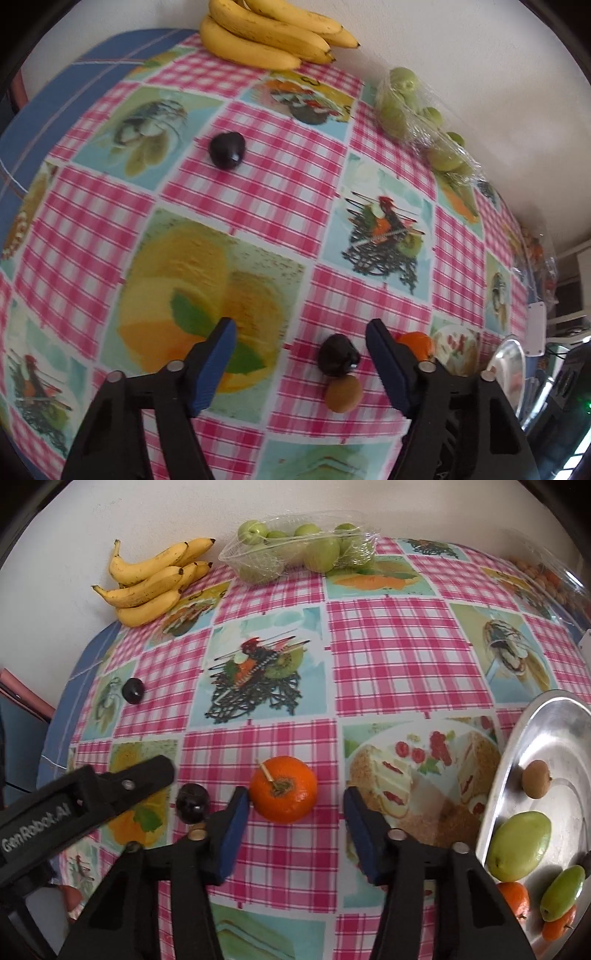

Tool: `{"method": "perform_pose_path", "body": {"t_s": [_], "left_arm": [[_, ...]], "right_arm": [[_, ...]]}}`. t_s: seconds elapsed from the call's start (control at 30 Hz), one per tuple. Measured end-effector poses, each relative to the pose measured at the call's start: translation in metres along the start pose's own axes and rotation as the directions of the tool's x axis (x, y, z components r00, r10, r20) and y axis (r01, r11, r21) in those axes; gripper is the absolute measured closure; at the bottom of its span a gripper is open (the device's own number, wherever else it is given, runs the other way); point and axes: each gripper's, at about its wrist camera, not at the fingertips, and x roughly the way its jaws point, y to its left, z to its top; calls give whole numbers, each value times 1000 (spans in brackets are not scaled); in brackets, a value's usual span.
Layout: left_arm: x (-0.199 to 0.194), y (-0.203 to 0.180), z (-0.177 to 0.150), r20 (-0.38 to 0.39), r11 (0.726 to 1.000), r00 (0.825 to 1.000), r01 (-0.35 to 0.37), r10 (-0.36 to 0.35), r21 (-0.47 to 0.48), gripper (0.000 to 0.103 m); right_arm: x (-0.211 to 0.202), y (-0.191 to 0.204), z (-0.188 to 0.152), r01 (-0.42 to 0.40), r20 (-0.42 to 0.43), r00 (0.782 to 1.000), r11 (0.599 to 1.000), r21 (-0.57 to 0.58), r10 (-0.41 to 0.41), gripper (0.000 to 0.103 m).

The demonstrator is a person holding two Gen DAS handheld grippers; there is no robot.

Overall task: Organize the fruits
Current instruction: 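Grasp the dark plum with the left gripper while the right gripper grasps the stemmed orange, then carry the dark plum and stemmed orange in both grippers over the bowl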

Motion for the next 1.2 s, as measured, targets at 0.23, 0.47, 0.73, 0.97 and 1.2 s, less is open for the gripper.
{"method": "perform_pose_path", "body": {"t_s": [0.23, 0.47, 0.73, 0.97, 1.2], "left_arm": [[6, -8, -3, -33, 999, 999, 39, -39, 9, 61], [9, -15, -5, -49, 997, 996, 75, -75, 6, 68], [12, -15, -7, -55, 999, 997, 47, -48, -14, 71], [10, -16, -9, -52, 998, 997, 53, -54, -19, 74], [-6, -24, -7, -6, 997, 997, 72, -72, -15, 75]], "right_arm": [[0, 4, -1, -16, -9, 1000, 1000, -13, 16, 64], [-4, -2, -3, -12, -16, 1000, 1000, -1, 12, 64], [-12, -8, -4, -19, -11, 1000, 1000, 8, 19, 64], [-21, -13, -4, -25, 1, 1000, 1000, 15, 25, 64], [-43, -17, -2, -39, 38, 999, 999, 14, 38, 64]]}}
